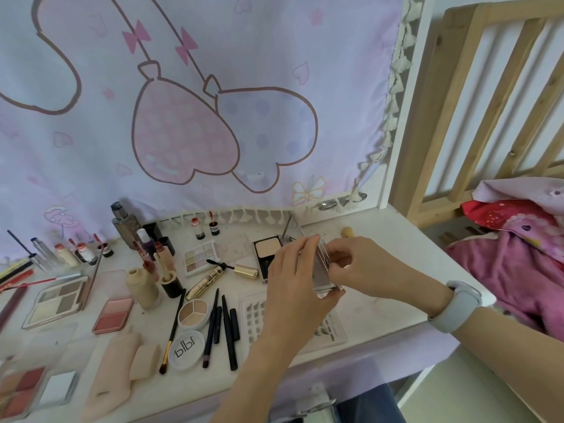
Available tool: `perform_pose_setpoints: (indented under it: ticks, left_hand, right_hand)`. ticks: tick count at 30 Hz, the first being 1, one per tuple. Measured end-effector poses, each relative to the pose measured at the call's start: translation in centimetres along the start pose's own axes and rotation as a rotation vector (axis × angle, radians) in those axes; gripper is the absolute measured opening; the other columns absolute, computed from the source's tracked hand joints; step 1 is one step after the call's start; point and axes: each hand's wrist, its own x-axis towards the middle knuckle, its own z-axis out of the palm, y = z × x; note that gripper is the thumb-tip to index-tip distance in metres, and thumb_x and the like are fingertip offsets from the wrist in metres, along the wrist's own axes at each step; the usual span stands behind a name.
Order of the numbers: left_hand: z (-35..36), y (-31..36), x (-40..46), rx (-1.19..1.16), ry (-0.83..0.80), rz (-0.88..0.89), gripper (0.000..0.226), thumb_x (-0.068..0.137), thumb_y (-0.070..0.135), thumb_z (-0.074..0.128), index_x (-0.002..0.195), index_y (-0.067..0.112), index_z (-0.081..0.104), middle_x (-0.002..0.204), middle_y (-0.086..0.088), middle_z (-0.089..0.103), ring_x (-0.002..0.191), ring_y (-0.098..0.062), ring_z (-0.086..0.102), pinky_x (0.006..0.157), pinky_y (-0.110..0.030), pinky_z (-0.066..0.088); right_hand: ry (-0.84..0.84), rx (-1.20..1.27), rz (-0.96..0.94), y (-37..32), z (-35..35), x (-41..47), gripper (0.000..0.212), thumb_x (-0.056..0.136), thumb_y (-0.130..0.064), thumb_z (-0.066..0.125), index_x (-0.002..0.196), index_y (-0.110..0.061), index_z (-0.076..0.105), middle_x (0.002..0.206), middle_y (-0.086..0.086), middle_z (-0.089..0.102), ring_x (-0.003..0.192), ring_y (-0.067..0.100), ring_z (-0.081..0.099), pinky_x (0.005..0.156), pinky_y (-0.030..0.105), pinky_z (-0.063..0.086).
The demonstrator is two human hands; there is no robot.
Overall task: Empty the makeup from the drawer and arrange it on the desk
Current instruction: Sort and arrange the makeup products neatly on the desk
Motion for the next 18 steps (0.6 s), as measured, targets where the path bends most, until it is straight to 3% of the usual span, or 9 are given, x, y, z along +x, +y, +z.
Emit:
perform_pose_setpoints:
  ticks: [3, 7, 11, 15, 18]
  left_hand:
    - [0.3, 0.1, 0.2, -0.034, -0.008, -0.017, 0.081, 0.058, 0.034, 0.080, 0.126, 0.014, 0.041, 0.124, 0.001, 0.045, 0.114, -0.015, 0.042, 0.096, -0.036, 0.043]
    - [0.5, 0.3, 0.1, -0.098, -0.027, -0.073, 0.079, 0.061, 0.035, 0.077, 0.127, 0.018, 0.038, 0.125, 0.001, 0.046, 0.116, -0.012, 0.040, 0.100, -0.019, 0.034]
    - [1.1, 0.3, 0.2, -0.132, -0.059, -0.127, 0.085, 0.060, 0.027, 0.085, 0.129, 0.021, 0.035, 0.127, -0.004, 0.050, 0.119, -0.008, 0.038, 0.102, -0.015, 0.029]
    - [0.8, 0.7, 0.5, -0.275, -0.132, -0.211, 0.080, 0.066, 0.021, 0.081, 0.134, 0.015, 0.041, 0.128, 0.010, 0.038, 0.118, 0.003, 0.032, 0.099, -0.002, 0.022]
    - [0.5, 0.9, 0.6, -0.407, -0.178, -0.277, 0.077, 0.068, 0.020, 0.080, 0.131, 0.029, 0.037, 0.127, 0.019, 0.034, 0.116, 0.009, 0.033, 0.094, 0.002, 0.024]
  right_hand:
    - [0.003, -0.008, 0.010, -0.1, -0.1, 0.1, 0.022, 0.079, -0.007, 0.049, 0.068, -0.026, 0.054, 0.072, 0.007, 0.064, 0.063, 0.002, 0.051, 0.086, 0.030, 0.025]
    - [-0.019, -0.029, 0.036, -0.1, -0.3, 0.1, 0.016, 0.079, -0.008, 0.049, 0.074, -0.019, 0.058, 0.076, 0.009, 0.066, 0.064, 0.004, 0.049, 0.085, 0.024, 0.025]
    - [-0.017, -0.071, 0.057, 0.1, -0.2, 0.6, 0.019, 0.080, -0.011, 0.049, 0.091, -0.007, 0.063, 0.087, 0.016, 0.069, 0.076, 0.011, 0.051, 0.091, 0.023, 0.028]
    - [-0.004, -0.038, 0.106, 0.5, -0.9, 1.0, 0.022, 0.079, -0.013, 0.050, 0.092, -0.007, 0.066, 0.086, 0.014, 0.069, 0.080, 0.022, 0.057, 0.072, 0.027, 0.052]
    - [-0.038, -0.008, 0.085, 0.8, -1.5, 1.0, 0.020, 0.078, -0.012, 0.051, 0.089, -0.006, 0.067, 0.086, 0.015, 0.069, 0.081, 0.025, 0.065, 0.078, 0.037, 0.056]
